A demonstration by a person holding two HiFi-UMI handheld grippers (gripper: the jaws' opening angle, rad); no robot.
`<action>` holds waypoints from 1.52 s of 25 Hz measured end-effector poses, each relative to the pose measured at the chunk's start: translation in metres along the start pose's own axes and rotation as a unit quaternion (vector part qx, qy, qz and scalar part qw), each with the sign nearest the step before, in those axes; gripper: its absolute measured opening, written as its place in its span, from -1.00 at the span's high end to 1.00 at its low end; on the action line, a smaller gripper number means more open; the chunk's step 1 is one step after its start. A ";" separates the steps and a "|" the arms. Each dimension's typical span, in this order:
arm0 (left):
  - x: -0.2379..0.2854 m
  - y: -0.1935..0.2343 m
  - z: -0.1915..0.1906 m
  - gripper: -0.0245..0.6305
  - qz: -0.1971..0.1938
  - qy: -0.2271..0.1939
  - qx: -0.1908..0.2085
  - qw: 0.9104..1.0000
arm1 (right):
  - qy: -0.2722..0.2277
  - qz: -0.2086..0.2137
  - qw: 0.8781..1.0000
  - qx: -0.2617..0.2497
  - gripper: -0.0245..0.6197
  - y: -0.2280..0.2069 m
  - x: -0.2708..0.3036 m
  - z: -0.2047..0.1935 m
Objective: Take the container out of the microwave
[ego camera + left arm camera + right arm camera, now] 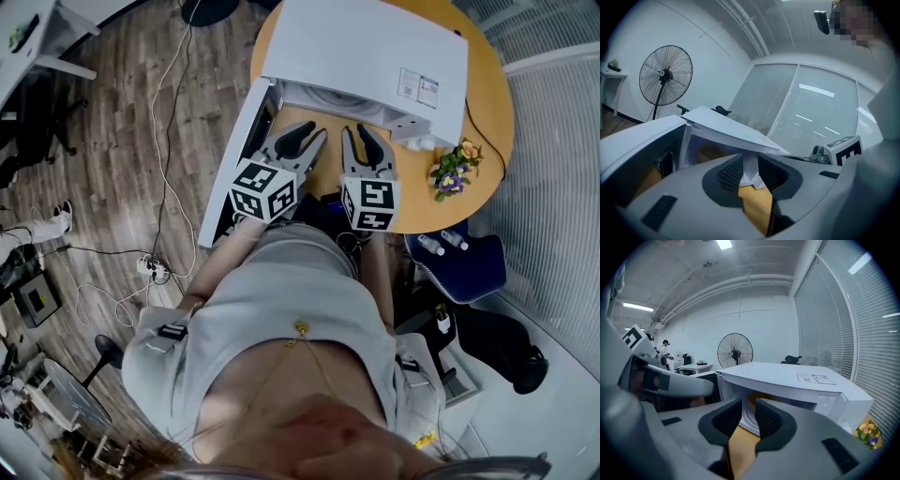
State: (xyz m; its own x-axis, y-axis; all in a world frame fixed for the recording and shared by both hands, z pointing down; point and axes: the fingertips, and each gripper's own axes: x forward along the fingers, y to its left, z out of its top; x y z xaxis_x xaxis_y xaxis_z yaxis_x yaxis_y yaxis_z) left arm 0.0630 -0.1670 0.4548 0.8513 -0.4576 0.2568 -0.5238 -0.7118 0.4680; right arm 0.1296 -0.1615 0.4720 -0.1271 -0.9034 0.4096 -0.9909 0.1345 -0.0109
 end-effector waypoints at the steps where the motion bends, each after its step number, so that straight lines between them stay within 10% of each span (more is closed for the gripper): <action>1: 0.001 0.001 0.000 0.61 0.000 0.000 -0.001 1.000 | 0.001 0.000 1.000 0.000 0.62 0.000 0.001 0.000; 38: 0.037 0.015 -0.021 0.61 0.004 0.035 -0.031 0.999 | 0.069 0.012 0.997 -0.032 0.62 -0.030 0.072 -0.040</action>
State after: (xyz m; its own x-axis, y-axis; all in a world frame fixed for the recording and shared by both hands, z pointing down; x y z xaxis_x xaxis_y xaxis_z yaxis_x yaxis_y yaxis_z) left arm 0.0867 -0.1836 0.4890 0.8482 -0.4237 0.3180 -0.5297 -0.6731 0.5160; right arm 0.1523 -0.2139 0.5386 -0.1396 -0.8353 0.5318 -0.9820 0.1859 0.0342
